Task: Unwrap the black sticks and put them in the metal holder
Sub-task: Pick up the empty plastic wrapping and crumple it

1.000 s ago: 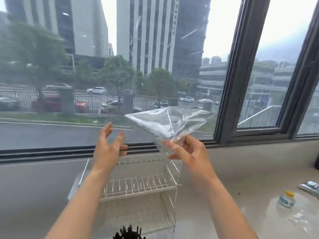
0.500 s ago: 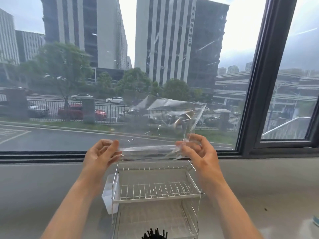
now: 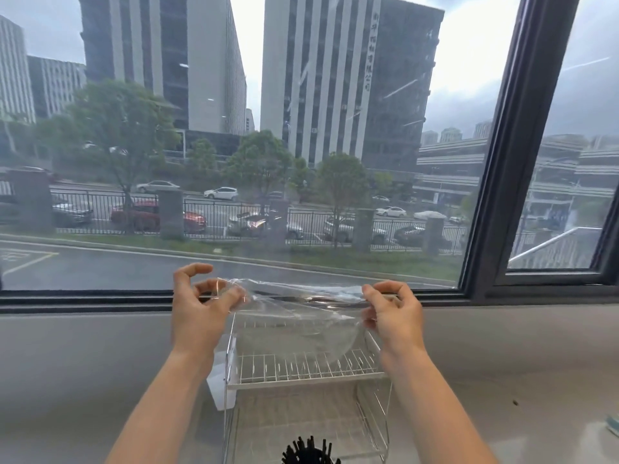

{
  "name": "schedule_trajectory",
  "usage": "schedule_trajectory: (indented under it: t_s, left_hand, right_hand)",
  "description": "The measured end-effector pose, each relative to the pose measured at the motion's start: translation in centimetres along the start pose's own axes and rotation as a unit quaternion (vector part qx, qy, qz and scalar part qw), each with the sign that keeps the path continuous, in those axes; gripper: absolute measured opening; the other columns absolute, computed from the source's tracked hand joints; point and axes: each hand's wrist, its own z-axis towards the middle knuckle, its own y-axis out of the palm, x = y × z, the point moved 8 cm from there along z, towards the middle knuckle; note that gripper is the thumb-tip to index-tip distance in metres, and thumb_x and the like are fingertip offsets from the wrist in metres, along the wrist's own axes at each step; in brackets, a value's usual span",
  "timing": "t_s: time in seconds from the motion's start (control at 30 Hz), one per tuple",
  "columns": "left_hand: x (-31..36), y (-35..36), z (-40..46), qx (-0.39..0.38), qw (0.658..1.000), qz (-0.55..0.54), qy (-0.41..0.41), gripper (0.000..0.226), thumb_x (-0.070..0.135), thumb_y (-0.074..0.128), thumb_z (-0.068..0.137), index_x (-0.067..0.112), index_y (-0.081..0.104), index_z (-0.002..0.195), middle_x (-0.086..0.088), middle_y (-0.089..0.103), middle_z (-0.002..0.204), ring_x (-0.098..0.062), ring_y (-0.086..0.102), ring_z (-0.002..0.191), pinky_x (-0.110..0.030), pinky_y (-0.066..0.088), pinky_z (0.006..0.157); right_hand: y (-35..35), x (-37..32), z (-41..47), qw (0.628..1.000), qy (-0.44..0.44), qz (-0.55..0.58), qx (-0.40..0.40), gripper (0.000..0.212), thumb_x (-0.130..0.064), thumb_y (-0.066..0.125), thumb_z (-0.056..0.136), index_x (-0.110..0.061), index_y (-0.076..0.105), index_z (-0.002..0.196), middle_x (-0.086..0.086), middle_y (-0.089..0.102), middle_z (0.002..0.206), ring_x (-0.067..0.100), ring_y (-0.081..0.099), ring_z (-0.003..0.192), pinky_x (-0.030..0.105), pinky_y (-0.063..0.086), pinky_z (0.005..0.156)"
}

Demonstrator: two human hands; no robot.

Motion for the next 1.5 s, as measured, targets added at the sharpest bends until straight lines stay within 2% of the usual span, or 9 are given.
schedule_trajectory:
  t_s: [0.17, 0.3, 0.4, 0.53, 0.73, 0.9, 1.1, 1.27, 1.5]
  left_hand:
    - [0.3, -0.1, -0.1, -0.022, 0.994, 0.109, 0.022, 0.033, 0.022, 0.081, 0.084, 0.040, 0.063, 0.104, 0.007, 0.059, 0.130, -0.017, 0.067, 0.095, -0.026, 0.049, 0.077]
    - [0.5, 1.0, -0.7, -0.118, 0.982, 0.144, 0.027, 0.061, 0.031, 0.091, 0.068, 0.035, 0.063, 0.123, -0.014, 0.042, 0.092, -0.004, 0.053, 0.068, -0.016, 0.045, 0.071]
    - [0.4, 2.3, -1.7, -0.167, 0.961, 0.209, 0.070, 0.061, 0.020, 0.095, 0.064, 0.032, 0.065, 0.115, 0.015, 0.068, 0.103, -0.007, 0.064, 0.088, -0.019, 0.049, 0.082]
    - [0.5, 2.6, -2.1, -0.105, 0.955, 0.251, 0.120, 0.026, 0.025, 0.085, 0.080, 0.028, 0.064, 0.096, 0.013, 0.070, 0.091, -0.007, 0.066, 0.087, -0.024, 0.052, 0.077]
    - [-0.1, 3.7, -2.2, -0.039, 0.965, 0.234, 0.111, 0.022, 0.054, 0.076, 0.081, 0.039, 0.059, 0.083, 0.024, 0.063, 0.085, -0.016, 0.063, 0.099, -0.053, 0.048, 0.096]
    - [-3.4, 7.8, -3.4, -0.083, 0.994, 0.069, 0.003, 0.028, 0.060, 0.073, 0.075, 0.036, 0.062, 0.086, 0.009, 0.073, 0.089, -0.012, 0.073, 0.081, -0.028, 0.051, 0.066]
    - [-8.1, 14.8, -8.8, -0.179, 0.979, 0.027, -0.094, 0.038, 0.054, 0.075, 0.074, 0.026, 0.062, 0.097, 0.003, 0.072, 0.099, -0.008, 0.075, 0.068, -0.028, 0.061, 0.065]
    - [-13.4, 22.3, -16.9, -0.347, 0.921, 0.059, -0.166, 0.046, 0.027, 0.086, 0.079, 0.030, 0.063, 0.118, 0.003, 0.077, 0.104, -0.021, 0.076, 0.092, -0.039, 0.063, 0.073]
    - [-21.2, 33.0, -31.9, -0.433, 0.853, 0.084, -0.278, 0.054, 0.006, 0.079, 0.085, 0.025, 0.054, 0.129, -0.011, 0.074, 0.103, -0.011, 0.075, 0.071, -0.025, 0.057, 0.054]
  right_hand:
    - [0.4, 0.4, -0.3, 0.996, 0.022, -0.004, -0.082, 0.020, -0.020, 0.085, 0.079, -0.019, 0.077, 0.097, 0.003, 0.066, 0.079, 0.012, 0.064, 0.064, 0.028, 0.056, 0.068]
    - [0.5, -0.4, -0.8, 0.982, -0.043, -0.100, -0.152, 0.060, 0.002, 0.090, 0.068, -0.019, 0.071, 0.121, 0.003, 0.070, 0.090, 0.006, 0.069, 0.077, 0.017, 0.057, 0.076]
    - [-0.4, -1.2, -0.7, 0.956, -0.116, -0.257, -0.081, 0.048, 0.000, 0.085, 0.076, -0.019, 0.071, 0.118, 0.004, 0.072, 0.096, 0.008, 0.068, 0.082, 0.019, 0.057, 0.077]
    - [-1.7, -2.0, -0.9, 0.921, -0.191, -0.337, -0.041, 0.021, -0.022, 0.085, 0.080, -0.036, 0.070, 0.086, -0.008, 0.064, 0.107, 0.011, 0.065, 0.099, 0.019, 0.054, 0.077]
    - [-5.3, -1.0, -1.4, 0.966, -0.070, -0.232, -0.088, 0.048, -0.058, 0.085, 0.067, -0.031, 0.068, 0.103, -0.009, 0.076, 0.100, 0.010, 0.071, 0.102, 0.020, 0.049, 0.078]
    - [-8.8, 1.6, -3.9, 0.952, 0.029, -0.234, -0.196, 0.052, -0.032, 0.089, 0.074, -0.033, 0.068, 0.121, -0.003, 0.079, 0.109, 0.013, 0.073, 0.105, 0.021, 0.049, 0.087]
    - [-19.2, 3.3, -4.9, 0.970, 0.067, -0.219, -0.078, 0.022, -0.004, 0.077, 0.087, -0.009, 0.071, 0.107, 0.008, 0.076, 0.091, 0.024, 0.076, 0.083, 0.035, 0.056, 0.084]
    - [-31.2, 3.7, -5.8, 0.986, 0.091, -0.106, 0.089, 0.031, -0.003, 0.070, 0.091, -0.010, 0.064, 0.120, 0.003, 0.079, 0.086, 0.021, 0.075, 0.075, 0.033, 0.060, 0.072]
    - [-48.3, 5.8, -10.8, 0.957, 0.191, -0.109, 0.187, 0.061, -0.047, 0.088, 0.072, -0.020, 0.066, 0.121, 0.005, 0.080, 0.098, 0.023, 0.077, 0.082, 0.034, 0.060, 0.064]
